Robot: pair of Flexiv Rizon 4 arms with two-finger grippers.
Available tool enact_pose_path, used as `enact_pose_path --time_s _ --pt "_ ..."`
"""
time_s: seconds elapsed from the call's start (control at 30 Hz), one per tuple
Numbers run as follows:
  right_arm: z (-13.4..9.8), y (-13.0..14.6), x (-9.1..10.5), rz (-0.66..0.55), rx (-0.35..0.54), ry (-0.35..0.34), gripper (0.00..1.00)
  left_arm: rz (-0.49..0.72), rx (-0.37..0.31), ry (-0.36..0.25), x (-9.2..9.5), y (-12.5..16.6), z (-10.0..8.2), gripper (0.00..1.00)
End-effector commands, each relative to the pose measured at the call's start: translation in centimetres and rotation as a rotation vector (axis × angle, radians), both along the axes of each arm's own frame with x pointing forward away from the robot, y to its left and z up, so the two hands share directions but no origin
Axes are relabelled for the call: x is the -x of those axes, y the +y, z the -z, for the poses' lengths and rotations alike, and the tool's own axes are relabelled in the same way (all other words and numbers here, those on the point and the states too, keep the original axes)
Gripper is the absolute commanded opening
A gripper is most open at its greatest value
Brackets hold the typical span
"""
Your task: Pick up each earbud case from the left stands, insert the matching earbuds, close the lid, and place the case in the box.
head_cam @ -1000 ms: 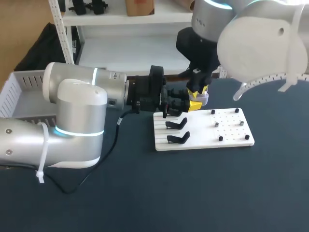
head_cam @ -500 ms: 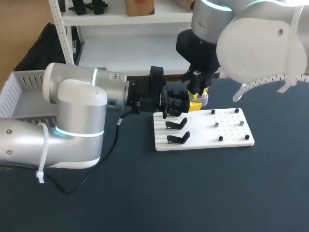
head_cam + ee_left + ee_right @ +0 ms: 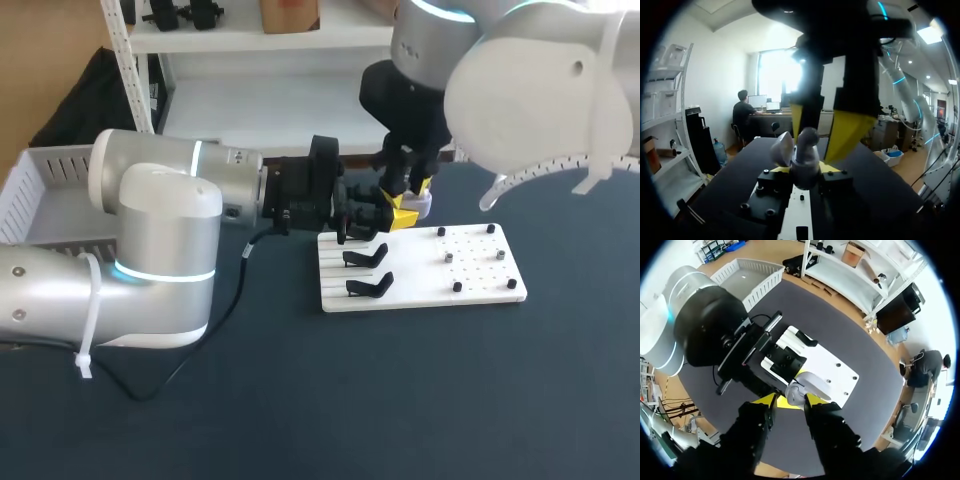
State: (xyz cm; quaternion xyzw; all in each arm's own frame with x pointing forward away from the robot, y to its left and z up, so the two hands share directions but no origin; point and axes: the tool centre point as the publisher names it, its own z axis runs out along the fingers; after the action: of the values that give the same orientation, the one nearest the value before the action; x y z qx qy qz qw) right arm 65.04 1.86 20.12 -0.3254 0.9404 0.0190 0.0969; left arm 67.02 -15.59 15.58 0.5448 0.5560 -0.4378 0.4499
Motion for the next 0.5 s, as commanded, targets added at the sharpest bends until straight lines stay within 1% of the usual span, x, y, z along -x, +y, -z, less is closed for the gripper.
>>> enact_pose_path --time_s 0.03,0.37,0.5 --pt "-0.1 -0.1 0.1 0.001 0.003 -0.007 0.36 -0.005 0.002 -0.002 0.1 0.0 0.0 0.0" --pt "-0.2 -0.3 -0.1 0.005 0.011 -0.009 0.35 -0.005 0.002 -0.002 0.1 0.0 0.0 0.0" --pt "-1.3 0.0 0.3 -0.014 0.004 -0.023 0.35 -0.005 0.002 -0.002 0.1 0.0 0.0 0.0"
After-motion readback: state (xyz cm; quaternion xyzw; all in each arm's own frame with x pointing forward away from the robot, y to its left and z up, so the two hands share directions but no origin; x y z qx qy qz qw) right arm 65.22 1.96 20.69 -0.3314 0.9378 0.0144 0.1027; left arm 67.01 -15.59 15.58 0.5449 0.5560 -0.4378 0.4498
